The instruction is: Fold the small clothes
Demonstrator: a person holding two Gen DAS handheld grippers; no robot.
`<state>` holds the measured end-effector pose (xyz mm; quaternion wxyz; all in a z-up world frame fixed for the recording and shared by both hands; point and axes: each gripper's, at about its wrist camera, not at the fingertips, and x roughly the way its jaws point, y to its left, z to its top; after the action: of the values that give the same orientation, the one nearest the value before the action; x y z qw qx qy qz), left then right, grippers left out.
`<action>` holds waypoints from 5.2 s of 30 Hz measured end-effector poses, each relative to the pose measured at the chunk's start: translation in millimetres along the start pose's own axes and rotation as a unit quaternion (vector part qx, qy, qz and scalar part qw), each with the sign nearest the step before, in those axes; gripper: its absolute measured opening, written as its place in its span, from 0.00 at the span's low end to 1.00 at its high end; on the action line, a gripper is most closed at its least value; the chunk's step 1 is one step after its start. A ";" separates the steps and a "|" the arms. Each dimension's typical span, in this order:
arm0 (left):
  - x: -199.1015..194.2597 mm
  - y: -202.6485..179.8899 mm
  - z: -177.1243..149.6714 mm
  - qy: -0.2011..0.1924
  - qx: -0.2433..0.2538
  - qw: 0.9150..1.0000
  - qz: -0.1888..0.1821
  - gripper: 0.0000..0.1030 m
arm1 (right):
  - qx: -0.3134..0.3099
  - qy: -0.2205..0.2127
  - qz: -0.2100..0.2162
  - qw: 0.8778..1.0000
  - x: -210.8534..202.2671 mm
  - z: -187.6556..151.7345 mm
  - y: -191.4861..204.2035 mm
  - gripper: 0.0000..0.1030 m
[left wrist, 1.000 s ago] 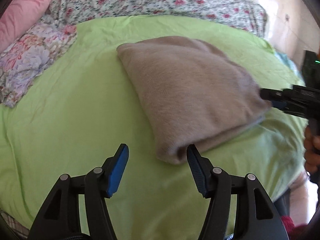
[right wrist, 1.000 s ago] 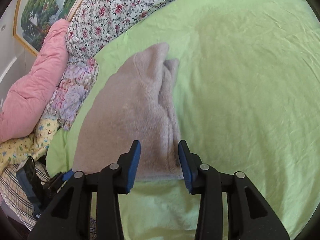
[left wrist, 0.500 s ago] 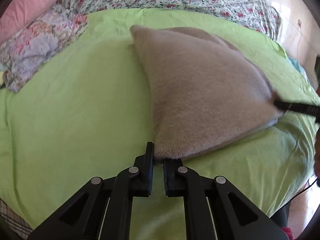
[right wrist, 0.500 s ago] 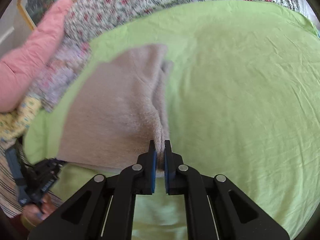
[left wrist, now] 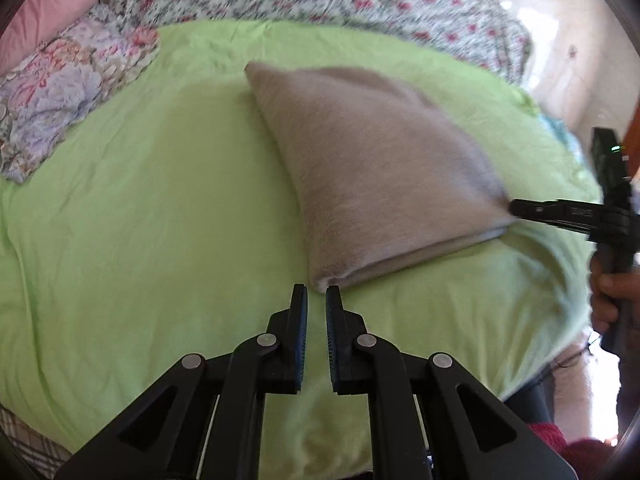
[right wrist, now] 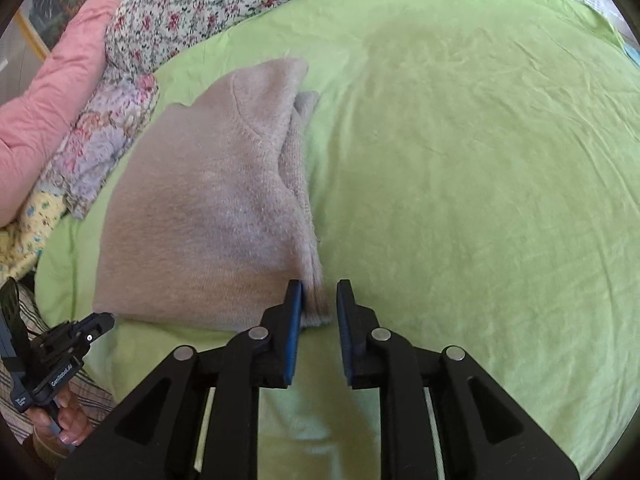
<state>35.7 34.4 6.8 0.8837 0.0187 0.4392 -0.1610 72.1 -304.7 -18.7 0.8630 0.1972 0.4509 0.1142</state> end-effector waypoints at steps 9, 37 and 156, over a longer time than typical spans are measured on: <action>-14.9 -3.0 43.4 -0.059 -0.018 0.993 -0.097 0.09 | -0.024 -0.055 0.056 0.997 -24.2 18.6 36.4 0.18; 38.5 17.5 24.9 0.023 -0.040 0.992 -0.118 0.08 | -0.037 -0.004 0.028 0.999 18.9 -8.5 29.9 0.31; -4.4 -1.4 28.9 -0.014 0.048 0.992 0.119 0.88 | -0.123 -0.034 -0.001 0.992 -17.1 -37.3 102.8 0.91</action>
<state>55.1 29.2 28.2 0.9005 0.1110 0.4136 -0.0759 29.7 -210.1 20.1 0.8957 0.0931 0.4041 0.1605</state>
